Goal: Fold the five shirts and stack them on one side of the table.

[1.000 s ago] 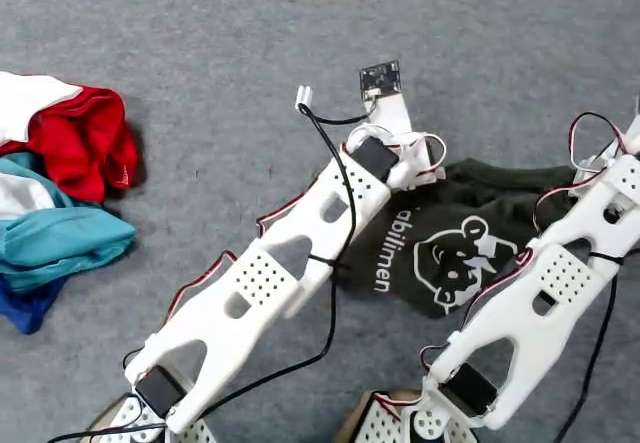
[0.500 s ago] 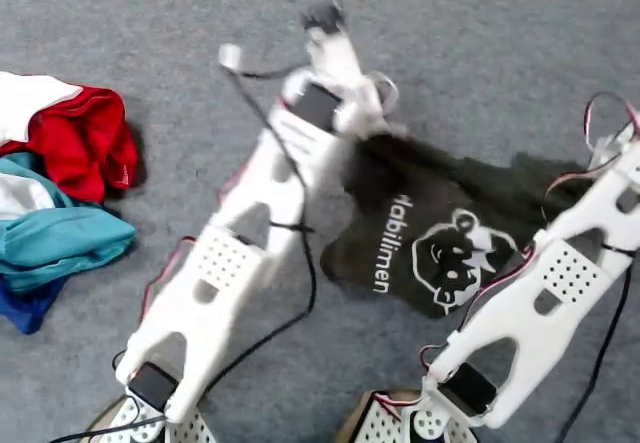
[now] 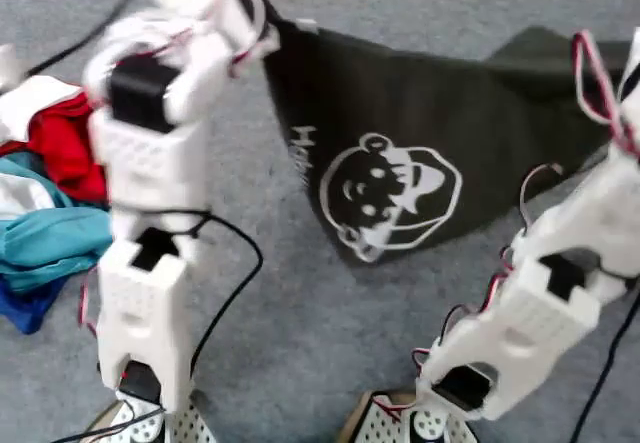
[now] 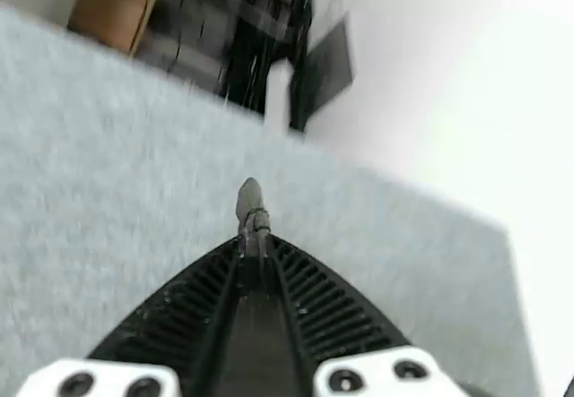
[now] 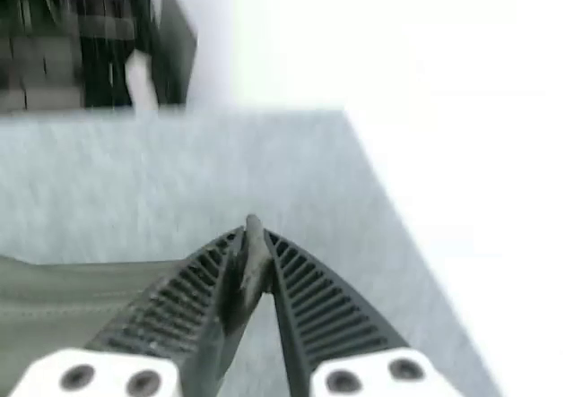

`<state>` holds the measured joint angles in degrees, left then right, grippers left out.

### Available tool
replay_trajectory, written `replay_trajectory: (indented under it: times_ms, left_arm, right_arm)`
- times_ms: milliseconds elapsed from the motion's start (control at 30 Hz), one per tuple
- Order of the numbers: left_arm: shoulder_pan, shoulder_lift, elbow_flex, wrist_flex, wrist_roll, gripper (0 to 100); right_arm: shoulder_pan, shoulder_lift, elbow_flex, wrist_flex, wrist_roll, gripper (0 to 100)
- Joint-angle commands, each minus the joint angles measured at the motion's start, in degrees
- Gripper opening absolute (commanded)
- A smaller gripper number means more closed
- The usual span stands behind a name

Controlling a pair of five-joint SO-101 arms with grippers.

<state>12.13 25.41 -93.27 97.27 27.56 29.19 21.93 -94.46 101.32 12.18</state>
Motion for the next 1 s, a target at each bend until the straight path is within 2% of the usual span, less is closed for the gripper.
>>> replay_trajectory:
  times_ms: [0,233,400,567,800,967]
  left_arm:
    - [-3.2,-10.1,-1.9,0.2,-2.5,2]
    - [-8.3,-23.6,-1.9,0.4,-10.8,2]
    - [-9.8,-30.5,0.5,3.8,-15.8,2]
    - [-12.6,-35.9,21.0,3.7,-16.9,2]
    - [-17.0,-41.0,56.7,3.4,-17.1,2]
    - [-18.9,-41.3,73.3,3.3,-19.3,2]
  right_arm:
    - [-2.9,-10.2,-0.9,0.3,0.4,0.5]
    - [-8.5,-20.2,-1.0,-2.6,0.1,0.5]
    - [-9.4,-25.8,-0.4,-8.3,0.1,0.5]
    - [-13.8,-26.3,0.6,-14.4,1.0,0.6]
    - [-22.7,-26.0,6.1,-22.6,10.5,0.5]
    - [-28.6,-26.2,9.5,-27.4,15.9,0.5]
